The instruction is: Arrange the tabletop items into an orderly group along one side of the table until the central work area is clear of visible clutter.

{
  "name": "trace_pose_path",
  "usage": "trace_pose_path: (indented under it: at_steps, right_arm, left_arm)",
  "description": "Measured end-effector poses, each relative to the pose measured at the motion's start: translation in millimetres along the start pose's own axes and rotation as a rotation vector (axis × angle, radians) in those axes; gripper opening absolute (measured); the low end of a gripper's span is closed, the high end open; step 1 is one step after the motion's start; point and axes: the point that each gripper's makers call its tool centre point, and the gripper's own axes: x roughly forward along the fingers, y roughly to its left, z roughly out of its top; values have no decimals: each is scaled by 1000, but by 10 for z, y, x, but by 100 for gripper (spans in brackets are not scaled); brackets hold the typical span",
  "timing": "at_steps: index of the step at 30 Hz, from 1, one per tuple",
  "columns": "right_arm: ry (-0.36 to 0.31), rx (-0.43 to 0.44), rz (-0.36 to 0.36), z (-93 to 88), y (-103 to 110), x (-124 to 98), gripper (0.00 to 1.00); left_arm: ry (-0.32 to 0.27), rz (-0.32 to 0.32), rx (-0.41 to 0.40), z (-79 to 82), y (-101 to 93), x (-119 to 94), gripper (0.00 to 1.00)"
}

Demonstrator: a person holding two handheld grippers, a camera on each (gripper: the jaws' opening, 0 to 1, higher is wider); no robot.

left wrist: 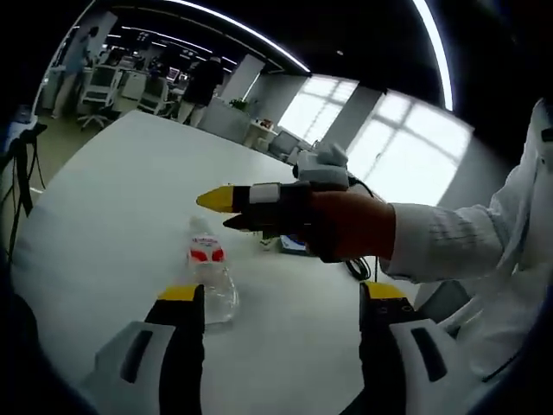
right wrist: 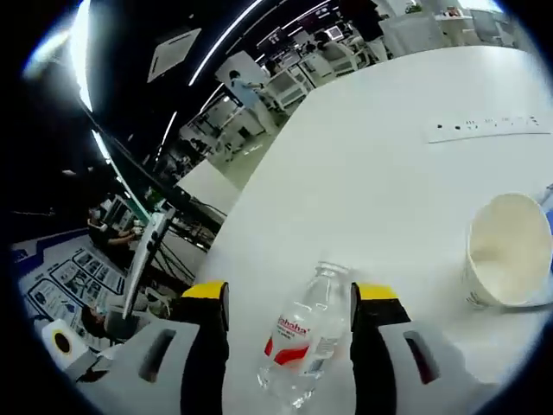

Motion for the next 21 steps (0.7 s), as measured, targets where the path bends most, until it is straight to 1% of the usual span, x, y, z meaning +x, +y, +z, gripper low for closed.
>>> trace_pose_path:
  at_steps: [3, 6, 9, 11, 12, 14, 16, 18, 19, 21]
  right_arm:
    - [-4, 34, -17, -7, -22, 40, 53]
    - [2, 40, -55, -16, -86, 90, 50]
    - [10, 49, -75, 7, -145, 164, 49]
    - [19, 45, -86, 2, -170, 196, 46]
    - [35, 46, -95, -24, -190, 219, 45]
    - [31, 63, -105, -27, -220, 259, 46]
    - [46, 75, -113, -65, -241, 295, 43]
    - [48, 88, -123, -80, -258, 330, 44]
    - [58, 93, -130, -104, -267, 343, 43]
    - [64, 103, -128, -121, -258, 368, 42]
  left_arm:
    - [-5, -5, -5, -11, 19, -1, 74]
    - [-7, -9, -8, -29, 35, 4, 74]
    - [-10, -14, -14, -56, 52, 17, 74]
    - [-11, -16, -19, -74, 60, 27, 74]
    - [-13, -18, -22, -87, 64, 36, 74]
    - [-10, -19, -25, -113, 67, 45, 73]
    - [-14, -18, -27, -118, 66, 43, 73]
    - [-25, -23, -36, -120, 56, 34, 73]
    - [-28, -23, -36, -130, 60, 30, 73]
    - [-29, -22, -41, -144, 71, 27, 73]
